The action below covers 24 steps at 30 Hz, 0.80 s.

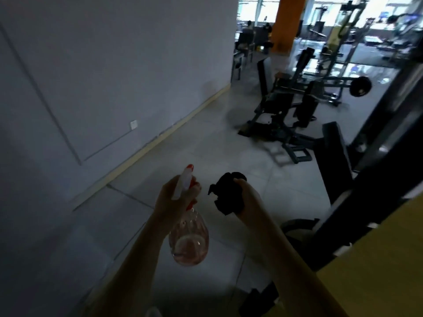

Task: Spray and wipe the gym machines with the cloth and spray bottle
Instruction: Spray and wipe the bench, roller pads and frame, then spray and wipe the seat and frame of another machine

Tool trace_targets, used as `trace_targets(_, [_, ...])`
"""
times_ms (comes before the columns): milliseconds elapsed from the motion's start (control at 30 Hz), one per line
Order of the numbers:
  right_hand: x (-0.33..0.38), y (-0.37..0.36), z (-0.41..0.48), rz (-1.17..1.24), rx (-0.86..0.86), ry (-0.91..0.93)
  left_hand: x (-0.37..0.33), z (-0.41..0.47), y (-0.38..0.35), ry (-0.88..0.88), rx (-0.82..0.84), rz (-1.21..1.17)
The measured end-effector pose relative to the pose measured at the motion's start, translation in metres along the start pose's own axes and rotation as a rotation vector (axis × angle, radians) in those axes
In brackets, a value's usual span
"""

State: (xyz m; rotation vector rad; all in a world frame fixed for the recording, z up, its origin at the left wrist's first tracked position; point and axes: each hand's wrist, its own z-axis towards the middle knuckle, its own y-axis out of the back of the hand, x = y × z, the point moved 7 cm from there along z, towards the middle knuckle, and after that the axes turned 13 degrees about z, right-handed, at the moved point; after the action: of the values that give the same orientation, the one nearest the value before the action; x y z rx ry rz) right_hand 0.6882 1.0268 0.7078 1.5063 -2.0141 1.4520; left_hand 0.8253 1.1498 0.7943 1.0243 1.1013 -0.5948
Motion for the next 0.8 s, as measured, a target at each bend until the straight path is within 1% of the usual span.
trace_targets(100, [0.016,-0.009,0.049,0.016,-0.138,0.1,0.019,0.072,-0.013,-0.031,0.162,0.02])
trace_targets(167, [0.027,-0.009,0.069,0.039,-0.194,0.13,0.023,0.108,-0.021,-0.074,0.214,0.038])
trace_targets(233, [0.039,-0.015,0.081,0.128,-0.214,0.163,0.027,0.147,-0.033,-0.1,0.286,0.051])
trace_targets(300, [0.055,-0.009,0.093,0.212,-0.306,0.212,0.029,0.185,-0.048,-0.129,0.362,0.085])
trace_targets(367, [0.064,0.001,0.102,0.281,-0.325,0.231,0.028,0.204,-0.062,-0.162,0.394,0.112])
trace_targets(500, [0.089,0.027,0.121,0.392,-0.506,0.327,0.031,0.245,-0.11,-0.242,0.593,0.114])
trace_targets(567, [0.099,0.045,0.133,0.403,-0.615,0.359,0.027,0.257,-0.138,-0.323,0.692,0.148])
trace_targets(700, [0.134,0.075,0.161,0.457,-0.737,0.42,0.006,0.285,-0.189,-0.503,0.809,0.213])
trace_targets(800, [0.158,0.093,0.168,0.535,-0.811,0.461,-0.01,0.3,-0.222,-0.592,0.896,0.236])
